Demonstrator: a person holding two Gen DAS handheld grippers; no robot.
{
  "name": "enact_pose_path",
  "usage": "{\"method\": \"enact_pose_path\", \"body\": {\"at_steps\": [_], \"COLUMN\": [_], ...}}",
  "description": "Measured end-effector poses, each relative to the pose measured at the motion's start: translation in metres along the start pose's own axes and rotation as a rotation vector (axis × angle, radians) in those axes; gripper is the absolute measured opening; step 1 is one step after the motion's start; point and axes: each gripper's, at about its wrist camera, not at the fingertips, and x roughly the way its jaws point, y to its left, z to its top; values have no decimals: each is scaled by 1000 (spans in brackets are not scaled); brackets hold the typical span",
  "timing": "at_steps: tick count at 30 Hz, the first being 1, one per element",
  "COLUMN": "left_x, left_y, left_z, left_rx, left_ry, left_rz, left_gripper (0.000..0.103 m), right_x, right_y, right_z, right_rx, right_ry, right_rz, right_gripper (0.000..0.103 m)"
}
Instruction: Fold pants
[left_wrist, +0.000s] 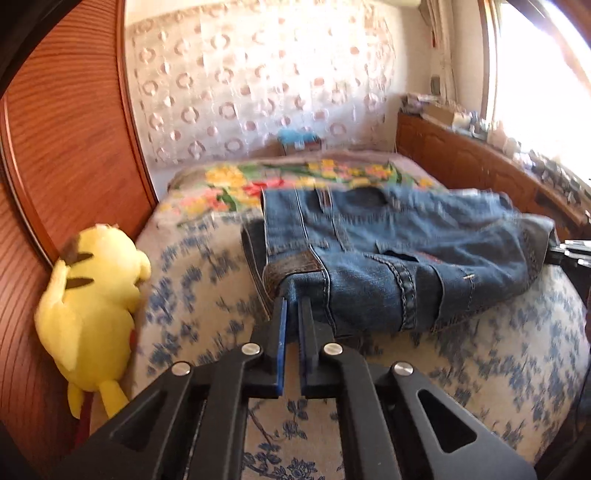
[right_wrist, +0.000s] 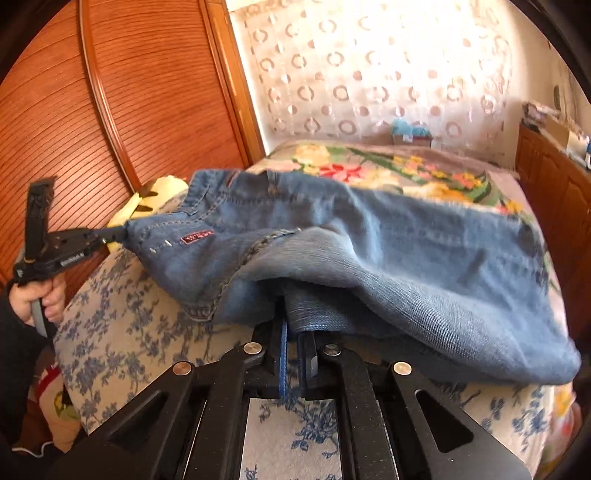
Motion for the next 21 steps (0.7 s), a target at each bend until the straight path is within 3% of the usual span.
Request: {"method": "enact_pose_path", "body": {"at_steps": [5,10,15,21], "left_x": [-29,-68,-108,-118], "left_y": [-3,10,16,20], "left_z": [18,22,-12,-68], "left_rx": [28,-2,-3,-3], "left_ry": [-65,-134,-140,-61], "left_rz": [50,81,97,83], "left_gripper": [1,1,1,1], "right_x": [-20,-49,-72,-69], "right_y": [12,30,60,80], "right_z": [16,19,-5,-50], "right_rx": [-45,-55,-71,-71], "right_ry": [-49,-85,-83,-20], "right_rz": [-29,-2,43,77], "right_gripper": [1,1,1,1]}}
